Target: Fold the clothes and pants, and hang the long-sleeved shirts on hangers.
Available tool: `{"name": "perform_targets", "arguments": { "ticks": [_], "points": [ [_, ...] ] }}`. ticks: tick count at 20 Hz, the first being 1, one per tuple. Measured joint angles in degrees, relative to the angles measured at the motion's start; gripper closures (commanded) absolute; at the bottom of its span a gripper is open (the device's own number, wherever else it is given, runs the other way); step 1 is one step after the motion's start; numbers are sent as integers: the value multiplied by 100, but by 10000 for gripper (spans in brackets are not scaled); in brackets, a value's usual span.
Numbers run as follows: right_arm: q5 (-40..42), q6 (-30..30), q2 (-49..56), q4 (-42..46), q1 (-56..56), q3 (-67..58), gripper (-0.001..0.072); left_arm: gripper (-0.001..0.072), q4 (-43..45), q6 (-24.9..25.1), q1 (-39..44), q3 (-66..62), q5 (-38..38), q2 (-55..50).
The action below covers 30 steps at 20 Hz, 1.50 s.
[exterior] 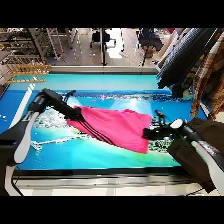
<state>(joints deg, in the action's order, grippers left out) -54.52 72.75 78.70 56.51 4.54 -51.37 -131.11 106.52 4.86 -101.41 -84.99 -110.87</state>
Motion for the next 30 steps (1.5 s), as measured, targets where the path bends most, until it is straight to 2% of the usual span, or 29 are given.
{"name": "perform_targets", "arguments": {
  "ticks": [2,5,10,15,17,18,21,25,26,27,30],
  "points": [
    [-225,610,-529,1215,164,-221,700,695,61,-125,319,0,149,-181],
    [-474,1047,-970,2070,168,-649,700,695,142,-361,761,0,577,-490],
    [-472,1351,-935,2371,-1080,-1648,700,682,-136,-511,883,-42,791,-407],
    [378,1488,393,2411,-3161,-2881,690,683,-291,-452,369,-98,-280,813],
    [723,1515,1207,2374,-3746,-3534,307,683,-122,-433,107,-105,-619,1287],
    [782,1510,1589,2299,-3939,-3888,235,683,-11,-431,-20,-105,-721,1467],
    [387,1506,2144,2227,-4081,-4756,239,684,219,-428,-352,-105,-896,1797],
    [-699,1530,1888,2319,-3320,-5254,236,684,304,-431,-415,-92,-931,1832],
    [-1003,1545,1766,2253,-3005,-5248,210,684,310,-428,-365,-92,-883,1781],
    [-1320,1578,1661,2098,-2669,-5158,136,684,352,-431,-291,-90,-772,1698],
    [-1982,1589,1478,1316,-1794,-4485,120,684,343,-431,26,-87,-509,1342]
  ]
}}
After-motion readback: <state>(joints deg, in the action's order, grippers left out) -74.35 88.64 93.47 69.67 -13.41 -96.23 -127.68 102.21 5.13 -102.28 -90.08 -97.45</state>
